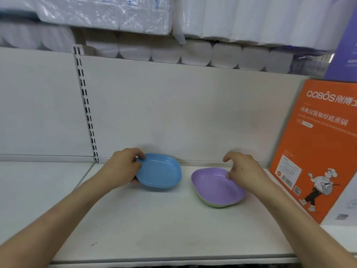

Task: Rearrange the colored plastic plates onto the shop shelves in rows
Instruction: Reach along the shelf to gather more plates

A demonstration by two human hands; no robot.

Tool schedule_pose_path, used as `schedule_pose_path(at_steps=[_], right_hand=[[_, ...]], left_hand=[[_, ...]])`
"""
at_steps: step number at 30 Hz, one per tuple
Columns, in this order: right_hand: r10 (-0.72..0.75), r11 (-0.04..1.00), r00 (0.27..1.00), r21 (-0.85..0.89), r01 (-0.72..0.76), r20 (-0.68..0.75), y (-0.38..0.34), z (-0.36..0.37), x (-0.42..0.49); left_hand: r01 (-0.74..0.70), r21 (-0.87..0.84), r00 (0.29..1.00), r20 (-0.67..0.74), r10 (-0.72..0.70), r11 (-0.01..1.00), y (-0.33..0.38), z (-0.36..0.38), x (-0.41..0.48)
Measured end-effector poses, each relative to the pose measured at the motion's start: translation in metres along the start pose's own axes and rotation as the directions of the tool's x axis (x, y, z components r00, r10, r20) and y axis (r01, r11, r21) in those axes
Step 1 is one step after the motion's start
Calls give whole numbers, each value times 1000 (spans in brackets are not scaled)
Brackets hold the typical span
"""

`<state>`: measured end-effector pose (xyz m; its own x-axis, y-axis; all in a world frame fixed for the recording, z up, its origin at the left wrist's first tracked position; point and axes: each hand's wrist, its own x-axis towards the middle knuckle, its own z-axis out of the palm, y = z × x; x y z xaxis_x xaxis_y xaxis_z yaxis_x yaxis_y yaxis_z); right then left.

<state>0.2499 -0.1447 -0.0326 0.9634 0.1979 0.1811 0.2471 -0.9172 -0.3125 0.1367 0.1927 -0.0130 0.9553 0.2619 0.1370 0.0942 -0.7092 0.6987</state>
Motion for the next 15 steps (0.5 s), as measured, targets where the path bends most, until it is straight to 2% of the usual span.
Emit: schedule_pose_path(at_steps=[5,9,15], right_hand=[[-22,998,999,-57,20,-33,-1,0,-1],[-49,991,992,-128,34,-118,-5,-2,-4],[-165,955,958,-280,96,-235,-10,-10,-12]], left_hand=[[15,-3,1000,-12,-15,1000,-1,1,-6],[16,-5,1000,-17,-17,1000,0,3,-8],[16,-13,999,-28,-17,1000,1,8,-8]])
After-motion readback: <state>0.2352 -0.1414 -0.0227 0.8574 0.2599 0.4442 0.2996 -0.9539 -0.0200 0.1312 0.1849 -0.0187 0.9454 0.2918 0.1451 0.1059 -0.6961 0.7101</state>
